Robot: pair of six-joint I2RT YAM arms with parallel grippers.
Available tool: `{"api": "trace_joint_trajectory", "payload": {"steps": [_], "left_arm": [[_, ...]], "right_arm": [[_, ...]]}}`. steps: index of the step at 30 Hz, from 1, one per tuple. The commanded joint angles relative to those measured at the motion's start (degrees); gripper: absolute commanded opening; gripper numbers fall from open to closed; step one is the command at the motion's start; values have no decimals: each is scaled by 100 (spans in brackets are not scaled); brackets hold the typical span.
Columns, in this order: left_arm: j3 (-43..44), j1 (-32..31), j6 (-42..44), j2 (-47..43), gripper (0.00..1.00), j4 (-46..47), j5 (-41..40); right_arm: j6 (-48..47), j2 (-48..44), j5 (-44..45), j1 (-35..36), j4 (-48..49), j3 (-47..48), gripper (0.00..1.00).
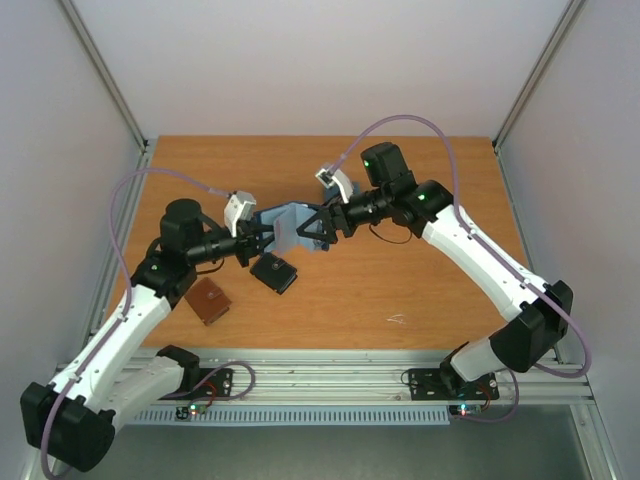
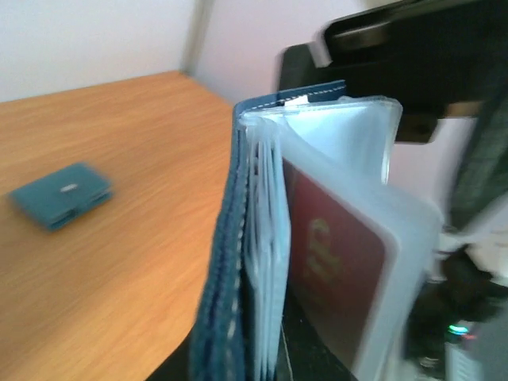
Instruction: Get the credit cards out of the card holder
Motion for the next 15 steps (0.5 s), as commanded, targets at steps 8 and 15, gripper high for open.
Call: {"api": "trace_joint_trajectory", "payload": {"steps": [8,15], "left_arm": [[-65,-376,6007,272,0,-770,-5943],[403,-376,4499,202,0,-1805,-4972]], "right_arm": [[458,-328,1597,-163,58,-223,97],[740,-43,1337,184,645,-72,92]]}}
